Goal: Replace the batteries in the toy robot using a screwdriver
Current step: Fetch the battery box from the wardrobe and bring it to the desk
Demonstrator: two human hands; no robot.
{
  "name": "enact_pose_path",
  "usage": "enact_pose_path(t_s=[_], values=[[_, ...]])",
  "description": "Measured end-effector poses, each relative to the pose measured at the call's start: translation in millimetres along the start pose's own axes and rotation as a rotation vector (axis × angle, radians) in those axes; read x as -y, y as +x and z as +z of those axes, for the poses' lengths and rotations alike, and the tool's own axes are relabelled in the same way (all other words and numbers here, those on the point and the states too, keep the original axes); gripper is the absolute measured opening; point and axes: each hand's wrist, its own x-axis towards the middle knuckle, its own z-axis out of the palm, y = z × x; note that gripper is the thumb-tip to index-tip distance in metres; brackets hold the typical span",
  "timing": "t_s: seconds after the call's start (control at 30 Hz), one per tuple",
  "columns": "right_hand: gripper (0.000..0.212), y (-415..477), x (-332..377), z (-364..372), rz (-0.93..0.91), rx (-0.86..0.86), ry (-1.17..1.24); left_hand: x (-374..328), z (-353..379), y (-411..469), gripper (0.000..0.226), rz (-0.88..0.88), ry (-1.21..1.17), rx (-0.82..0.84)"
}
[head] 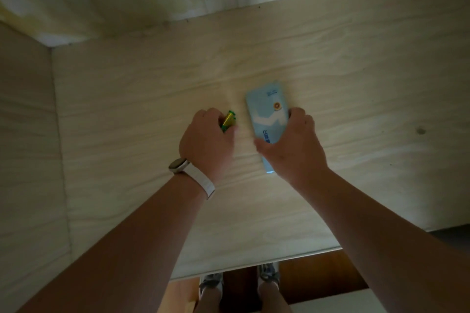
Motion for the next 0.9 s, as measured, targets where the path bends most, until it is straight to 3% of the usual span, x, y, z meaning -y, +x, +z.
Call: enact_pose_path(t_s=[0.13,0.4,0.6,0.9], values=[[0.042,-3.0,-6.8,-6.2,-0.006,0.053,0.101,1.1,-1.1,-1.8,0.020,0.031,-0.002,-0.033],[0.027,-16.2,-17.0,-23.6,0.010,0.101,0.317,-4.0,-10.1,-2.0,0.021,-0.049,-0.070,-0.015],[0.015,-40.8,0.8,-57.2,-0.015,0.144,0.474,-16.4,-51.2,-34.5,0.022,-0.073,-0.303,-0.055],[0.016,-114.1,57.1,-127.7,-0.031,0.131,0.565,-45.6,-148.8,-99.4,0.009,-0.089,-0.724,-0.001]])
